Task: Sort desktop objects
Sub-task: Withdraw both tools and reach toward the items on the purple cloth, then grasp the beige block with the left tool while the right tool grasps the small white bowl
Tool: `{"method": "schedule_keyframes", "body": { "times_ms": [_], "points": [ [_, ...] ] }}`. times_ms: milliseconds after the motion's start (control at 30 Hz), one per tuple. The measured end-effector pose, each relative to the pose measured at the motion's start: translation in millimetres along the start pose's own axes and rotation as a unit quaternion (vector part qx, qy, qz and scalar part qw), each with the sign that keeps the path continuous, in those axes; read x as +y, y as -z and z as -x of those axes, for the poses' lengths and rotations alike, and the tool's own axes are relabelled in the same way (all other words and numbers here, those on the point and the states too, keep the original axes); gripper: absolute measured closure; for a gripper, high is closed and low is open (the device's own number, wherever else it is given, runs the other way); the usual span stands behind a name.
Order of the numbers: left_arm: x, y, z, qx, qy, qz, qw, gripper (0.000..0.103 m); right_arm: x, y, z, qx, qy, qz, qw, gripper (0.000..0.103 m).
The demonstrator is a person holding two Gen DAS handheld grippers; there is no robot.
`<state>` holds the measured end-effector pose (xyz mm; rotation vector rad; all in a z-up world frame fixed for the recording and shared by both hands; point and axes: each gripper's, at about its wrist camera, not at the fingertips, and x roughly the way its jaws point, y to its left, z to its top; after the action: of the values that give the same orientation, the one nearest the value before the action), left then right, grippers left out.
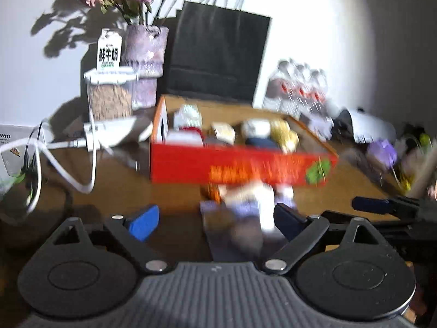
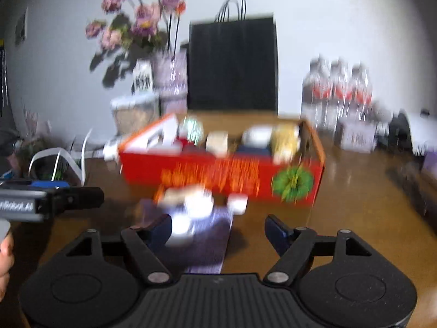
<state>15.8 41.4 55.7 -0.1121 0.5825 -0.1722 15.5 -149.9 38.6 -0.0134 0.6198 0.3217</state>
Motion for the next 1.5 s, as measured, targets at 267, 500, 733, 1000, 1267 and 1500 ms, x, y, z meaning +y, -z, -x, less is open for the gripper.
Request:
{"method": "schedule_keyframes", "body": {
  "times_ms": [267,500,733,1000,1267,1500],
  "points": [
    [-14,54,24,-0.006,-0.011,-0.036,0.9993,0.004,7,33,15,0.016,0.003,0.018,1.0,0.029],
    [-10,64,16,-0.003,-0.019,-0.03,0.9994,0.005,-7,48,16,0.001,-0.001,-0.039,0.999,0.023],
    [-9,64,17,-0.009,-0.012,-0.031,0.9994,0.005,-7,48,12,-0.002,0.006,-0.047,0.999,0.023],
    [8,56,9,0.018,0.018,0.012,0.9996,0.005,-6,37,5,-0.001,0.017,-0.029,0.999,0.024],
    [21,17,-27,0.011,0.036,-0.001,0.9993,0.018,3,-1,-27,-0.002,-0.044,0.028,0.999,0.036],
    [36,-7,-73,0.059,0.098,0.061,0.9916,0.043,12,-18,-61,0.004,-0.066,0.05,0.997,0.043]
  ]
}}
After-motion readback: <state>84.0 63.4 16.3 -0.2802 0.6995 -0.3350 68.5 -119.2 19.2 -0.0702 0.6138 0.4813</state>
